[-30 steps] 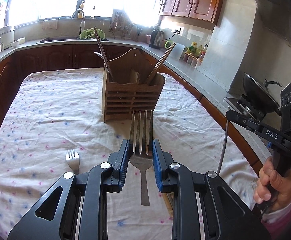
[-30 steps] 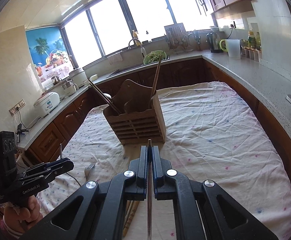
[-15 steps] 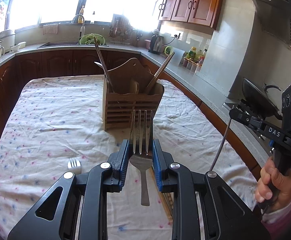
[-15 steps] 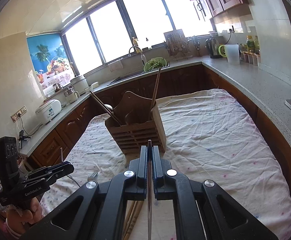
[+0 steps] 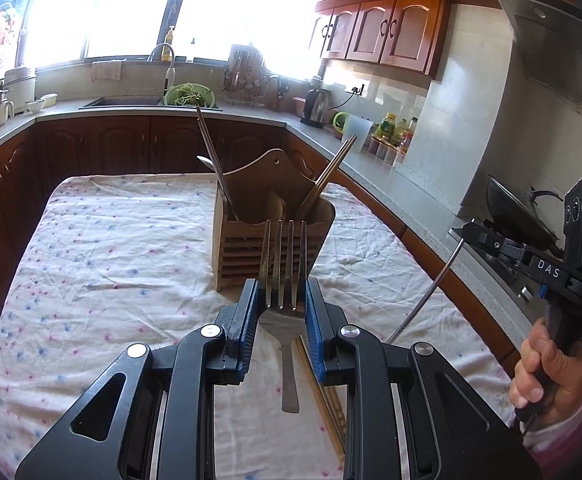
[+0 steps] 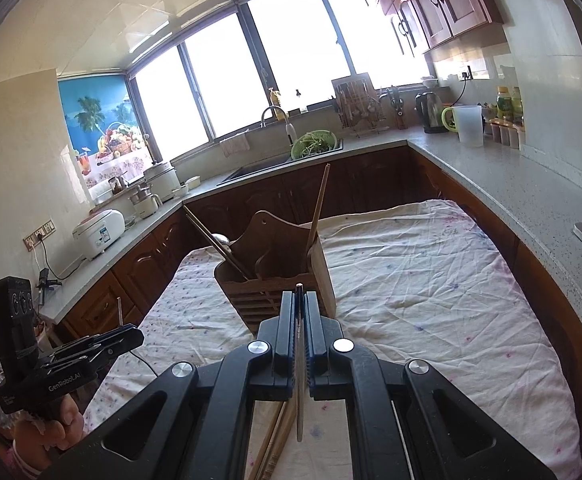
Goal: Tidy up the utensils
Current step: 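Lift the dark fork with the left tool and lower it into the holder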
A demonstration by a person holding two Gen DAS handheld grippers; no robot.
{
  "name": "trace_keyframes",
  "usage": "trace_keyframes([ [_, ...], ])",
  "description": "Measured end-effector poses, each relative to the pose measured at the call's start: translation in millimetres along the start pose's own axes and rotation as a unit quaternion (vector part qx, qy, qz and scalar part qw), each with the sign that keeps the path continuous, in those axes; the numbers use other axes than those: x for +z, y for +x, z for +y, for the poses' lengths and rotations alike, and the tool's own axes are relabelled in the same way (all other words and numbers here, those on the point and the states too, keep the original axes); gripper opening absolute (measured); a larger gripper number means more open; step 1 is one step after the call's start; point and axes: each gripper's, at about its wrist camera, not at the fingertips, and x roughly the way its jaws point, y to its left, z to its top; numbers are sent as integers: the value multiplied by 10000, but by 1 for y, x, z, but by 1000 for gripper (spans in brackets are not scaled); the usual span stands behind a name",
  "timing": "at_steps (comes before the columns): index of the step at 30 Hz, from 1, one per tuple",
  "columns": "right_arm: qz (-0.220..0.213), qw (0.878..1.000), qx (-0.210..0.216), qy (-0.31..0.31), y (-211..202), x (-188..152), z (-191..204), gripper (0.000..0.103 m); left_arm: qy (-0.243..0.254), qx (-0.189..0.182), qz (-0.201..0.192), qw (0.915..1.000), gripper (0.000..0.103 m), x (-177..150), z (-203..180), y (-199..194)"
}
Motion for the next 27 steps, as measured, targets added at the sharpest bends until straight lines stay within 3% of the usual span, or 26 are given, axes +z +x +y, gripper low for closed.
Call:
trace_keyframes([
  [13, -362, 9993, 99, -10, 7, 41, 4, 4, -19, 61, -443, 9990, 21, 43, 7, 9],
  [27, -950, 9954, 149, -5, 28, 115, 3, 4, 0, 161, -1123, 9935, 21, 121, 15, 41],
])
